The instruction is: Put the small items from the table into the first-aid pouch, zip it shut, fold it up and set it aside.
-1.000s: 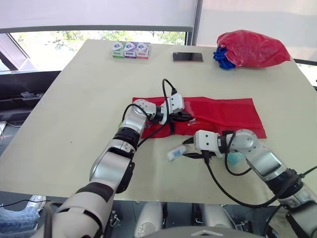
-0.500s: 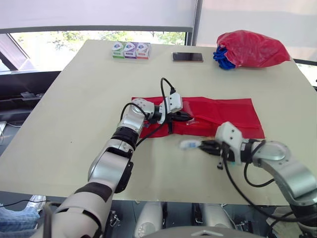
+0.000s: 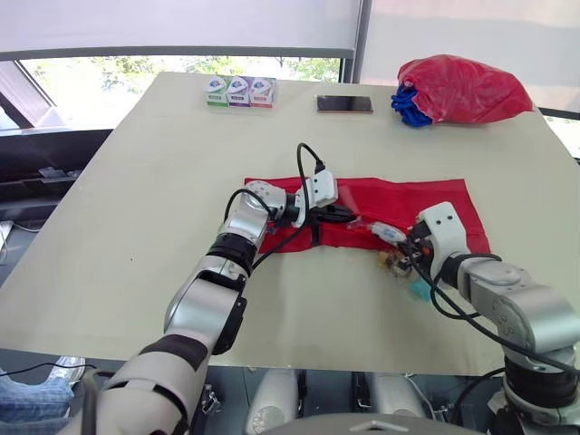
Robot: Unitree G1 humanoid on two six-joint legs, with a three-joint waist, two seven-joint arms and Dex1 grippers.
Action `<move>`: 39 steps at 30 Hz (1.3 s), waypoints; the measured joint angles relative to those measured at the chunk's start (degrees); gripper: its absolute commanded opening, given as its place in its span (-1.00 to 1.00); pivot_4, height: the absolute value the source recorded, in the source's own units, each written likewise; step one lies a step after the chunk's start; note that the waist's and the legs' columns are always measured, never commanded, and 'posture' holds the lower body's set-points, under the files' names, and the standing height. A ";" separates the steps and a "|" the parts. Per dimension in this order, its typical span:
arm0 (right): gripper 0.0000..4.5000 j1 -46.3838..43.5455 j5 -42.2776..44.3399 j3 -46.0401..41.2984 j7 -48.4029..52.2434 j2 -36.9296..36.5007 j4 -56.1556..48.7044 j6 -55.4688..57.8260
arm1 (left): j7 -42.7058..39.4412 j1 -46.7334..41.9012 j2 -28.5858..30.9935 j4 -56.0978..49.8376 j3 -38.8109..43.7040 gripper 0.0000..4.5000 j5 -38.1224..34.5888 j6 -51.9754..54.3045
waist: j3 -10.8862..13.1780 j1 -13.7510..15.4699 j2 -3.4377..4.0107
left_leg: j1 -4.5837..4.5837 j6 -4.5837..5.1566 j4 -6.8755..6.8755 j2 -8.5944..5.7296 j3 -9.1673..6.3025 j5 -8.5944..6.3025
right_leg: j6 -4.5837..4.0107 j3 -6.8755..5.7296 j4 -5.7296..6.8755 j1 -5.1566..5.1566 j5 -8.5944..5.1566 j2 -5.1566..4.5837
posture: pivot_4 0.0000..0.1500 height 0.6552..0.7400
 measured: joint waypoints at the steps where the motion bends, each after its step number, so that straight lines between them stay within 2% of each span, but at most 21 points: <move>1: -0.99 -0.40 -0.16 0.05 -0.91 1.35 0.24 0.06 | 0.00 0.09 -0.01 -0.01 0.00 -1.00 0.00 0.01 | 0.00 -0.02 0.00 | 0.01 0.00 0.00 0.00 0.00 0.00 | 0.00 0.00 0.01 0.00 0.00 0.01 | 1.00 1.00; 18: -0.99 -6.94 -2.44 2.90 -9.37 13.77 10.17 -2.92 | -0.10 0.64 -0.86 -0.68 0.00 -1.00 -0.01 0.19 | 0.00 -0.11 0.02 | 0.01 0.00 -0.01 0.01 -0.06 0.00 | 0.01 -0.04 0.03 0.00 0.00 0.04 | 1.00 1.00; 22: -0.99 -8.47 -2.47 -0.50 -12.03 20.52 14.64 -5.17 | -0.08 0.81 -0.89 -0.68 0.00 -1.00 -0.01 0.20 | 0.00 -0.15 0.03 | 0.01 -0.01 -0.01 0.04 -0.07 0.01 | 0.00 -0.05 0.05 -0.01 0.00 0.07 | 1.00 1.00; 29: -0.99 -11.38 -2.88 -3.91 -16.11 26.67 20.82 -10.18 | -0.06 0.92 -0.98 -0.68 0.01 -1.00 -0.01 0.20 | 0.01 -0.31 0.05 | 0.01 -0.02 -0.03 0.04 -0.06 0.01 | 0.00 -0.04 0.04 -0.02 0.00 0.06 | 1.00 1.00; 37: -0.99 -11.47 -0.58 -5.94 -19.23 26.89 23.96 -14.94 | -0.06 0.93 -1.16 -0.69 0.00 -1.00 -0.01 0.21 | 0.01 -0.35 0.06 | 0.01 -0.02 -0.06 0.03 -0.06 0.01 | 0.00 -0.04 0.03 -0.02 0.00 0.05 | 1.00 1.00; 38: -0.64 -11.47 -0.31 -5.90 -19.37 26.88 24.00 -15.01 | -0.06 0.93 -1.15 -0.69 0.00 -1.00 -0.01 0.21 | 0.01 -0.39 0.06 | 0.02 -0.02 -0.06 0.04 -0.06 0.01 | 0.00 -0.04 0.03 -0.02 0.00 0.05 | 1.00 1.00; 39: -0.50 -11.46 0.01 -5.55 -19.42 26.88 24.01 -15.01 | -0.06 0.93 -1.09 -0.69 0.00 -1.00 -0.01 0.21 | 0.01 -0.47 0.07 | 0.01 -0.02 -0.06 0.04 -0.06 0.01 | 0.00 -0.04 0.03 -0.02 0.00 0.05 | 1.00 1.00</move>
